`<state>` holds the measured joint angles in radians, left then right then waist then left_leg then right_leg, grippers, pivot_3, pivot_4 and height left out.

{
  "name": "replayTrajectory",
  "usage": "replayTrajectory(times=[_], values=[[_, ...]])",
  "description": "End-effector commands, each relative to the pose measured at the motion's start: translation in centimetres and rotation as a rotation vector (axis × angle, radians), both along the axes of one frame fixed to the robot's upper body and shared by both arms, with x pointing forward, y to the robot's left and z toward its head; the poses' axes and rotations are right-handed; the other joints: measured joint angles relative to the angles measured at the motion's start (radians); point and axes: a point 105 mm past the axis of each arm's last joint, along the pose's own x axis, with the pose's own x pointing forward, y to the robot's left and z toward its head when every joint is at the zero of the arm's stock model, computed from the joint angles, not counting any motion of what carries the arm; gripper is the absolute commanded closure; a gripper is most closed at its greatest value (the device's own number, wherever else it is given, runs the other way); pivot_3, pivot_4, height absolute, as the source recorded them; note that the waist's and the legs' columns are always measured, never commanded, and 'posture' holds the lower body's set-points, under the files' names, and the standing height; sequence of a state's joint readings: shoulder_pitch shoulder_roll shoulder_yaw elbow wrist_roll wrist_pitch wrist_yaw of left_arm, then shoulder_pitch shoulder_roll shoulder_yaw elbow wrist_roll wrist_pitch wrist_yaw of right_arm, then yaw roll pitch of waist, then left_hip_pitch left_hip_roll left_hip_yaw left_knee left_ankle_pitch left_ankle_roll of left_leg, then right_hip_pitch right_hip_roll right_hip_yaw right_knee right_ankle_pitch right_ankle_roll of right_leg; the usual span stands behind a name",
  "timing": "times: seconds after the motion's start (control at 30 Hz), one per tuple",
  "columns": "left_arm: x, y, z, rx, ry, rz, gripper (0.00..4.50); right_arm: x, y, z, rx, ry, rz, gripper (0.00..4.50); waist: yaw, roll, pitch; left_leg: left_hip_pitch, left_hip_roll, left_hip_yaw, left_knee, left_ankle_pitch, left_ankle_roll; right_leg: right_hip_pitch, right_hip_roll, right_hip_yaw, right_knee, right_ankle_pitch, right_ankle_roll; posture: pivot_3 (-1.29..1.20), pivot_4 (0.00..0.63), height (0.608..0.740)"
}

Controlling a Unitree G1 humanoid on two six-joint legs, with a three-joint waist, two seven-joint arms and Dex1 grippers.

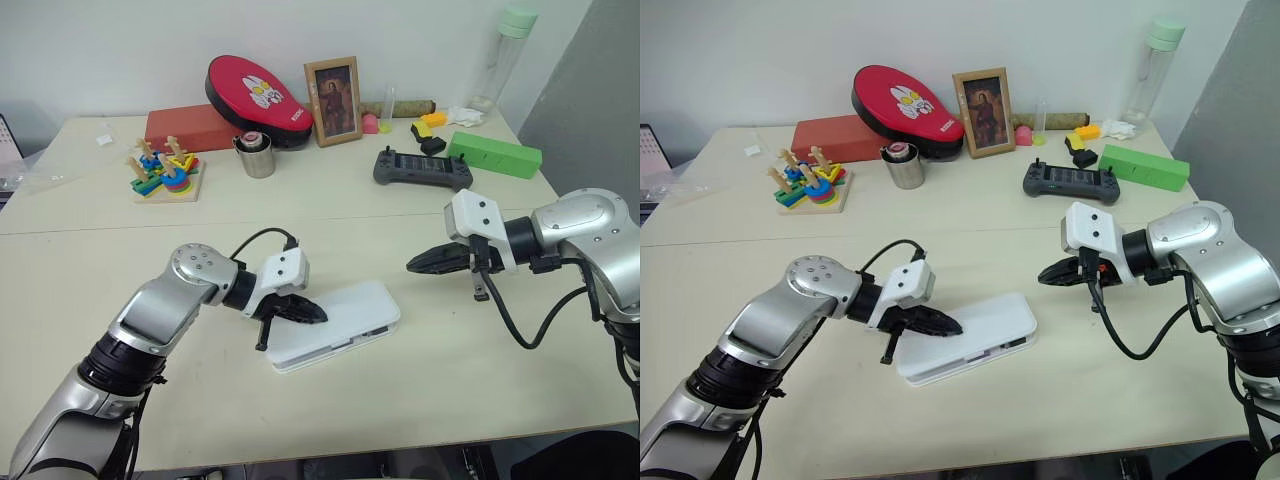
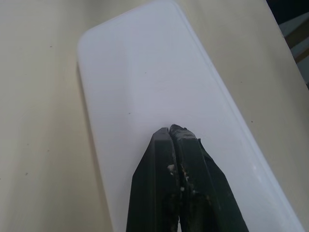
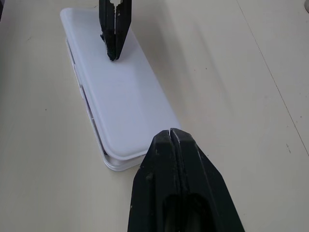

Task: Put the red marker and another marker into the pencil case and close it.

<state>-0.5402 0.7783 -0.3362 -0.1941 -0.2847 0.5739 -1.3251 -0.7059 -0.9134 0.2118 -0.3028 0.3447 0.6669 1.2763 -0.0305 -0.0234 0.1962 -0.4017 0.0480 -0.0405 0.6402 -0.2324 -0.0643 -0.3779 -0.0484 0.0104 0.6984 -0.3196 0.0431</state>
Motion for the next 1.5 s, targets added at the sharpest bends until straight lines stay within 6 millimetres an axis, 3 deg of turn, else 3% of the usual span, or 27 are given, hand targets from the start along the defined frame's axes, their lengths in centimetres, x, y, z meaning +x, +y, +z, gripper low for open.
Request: replayTrajectory(times=[0.03, 0.47, 0.63, 0.73, 0.9, 1.03, 1.2, 1.5], values=[[-1.1, -0.5, -0.8, 0.048, 0.015, -0.081, 4.45, -0.4, 0.0, 0.9, 0.015, -0.026, 0.004, 4.50, 0.000, 0.000, 0.000, 0.000, 0.000, 0.000, 0.000, 0.000, 0.000, 0.000, 0.000, 0.000, 0.000, 0.000, 0.000, 0.00, 0.150, 0.740], [-0.1, 0.2, -2.8, 0.160, -0.095, -0.090, 4.45, -0.3, 0.1, 0.8, 0.014, -0.026, 0.004, 4.50, 0.001, 0.000, 0.000, 0.002, 0.000, -0.001, 0.003, 0.000, 0.000, 0.004, 0.000, 0.000, 0.000, 0.001, 0.002, 0.00, 0.150, 0.740], [0.0, -0.5, -0.7, 0.035, -0.087, -0.047, 4.45, -0.3, 0.2, 0.9, 0.021, -0.026, 0.008, 4.50, 0.001, 0.000, 0.000, 0.002, 0.000, 0.000, 0.004, 0.000, 0.000, 0.004, 0.000, 0.000, 0.000, 0.002, 0.003, 0.00, 0.150, 0.740], [-0.3, 0.4, 1.4, -0.004, -0.084, 0.019, 4.45, -0.4, 0.3, 0.9, 0.032, -0.041, 0.024, 4.50, -0.001, 0.000, 0.000, 0.002, 0.000, -0.001, 0.004, 0.000, 0.000, 0.004, 0.000, 0.000, 0.000, 0.003, 0.003, 0.00, 0.150, 0.740], [-1.7, 1.2, 2.7, -0.027, -0.100, 0.015, 4.45, -0.4, 0.2, 0.7, 0.034, -0.045, 0.016, 4.50, -0.001, 0.000, 0.000, 0.001, 0.000, 0.000, 0.003, 0.000, 0.000, 0.003, 0.001, 0.001, -0.001, 0.003, 0.003, 0.00, 0.150, 0.740], [-2.5, 4.9, 4.0, -0.074, -0.158, 0.255, 4.45, -0.2, 0.2, 0.1, 0.064, -0.027, -0.011, 4.50, -0.004, 0.000, 0.000, 0.001, 0.001, 0.000, 0.003, -0.001, 0.001, 0.002, 0.000, 0.003, -0.002, 0.003, 0.003, 0.00, 0.150, 0.740], [-3.3, 8.3, 3.9, -0.118, -0.205, 0.536, 4.45, 0.7, 0.2, -1.8, 0.120, 0.011, -0.108, 4.50, -0.001, 0.000, 0.000, 0.002, 0.001, 0.000, 0.002, -0.001, 0.001, 0.002, 0.000, 0.002, -0.001, 0.003, 0.002, 0.00, 0.150, 0.740], [-4.6, 13.7, 2.8, -0.130, -0.307, 0.950, 4.45, 2.3, -2.0, -3.3, 0.262, 0.024, -0.408, 4.50, 0.005, -0.001, 0.000, 0.002, 0.000, 0.000, 0.003, -0.001, 0.001, 0.004, -0.001, 0.002, -0.002, 0.004, 0.003, 0.00, 0.150, 0.740]])
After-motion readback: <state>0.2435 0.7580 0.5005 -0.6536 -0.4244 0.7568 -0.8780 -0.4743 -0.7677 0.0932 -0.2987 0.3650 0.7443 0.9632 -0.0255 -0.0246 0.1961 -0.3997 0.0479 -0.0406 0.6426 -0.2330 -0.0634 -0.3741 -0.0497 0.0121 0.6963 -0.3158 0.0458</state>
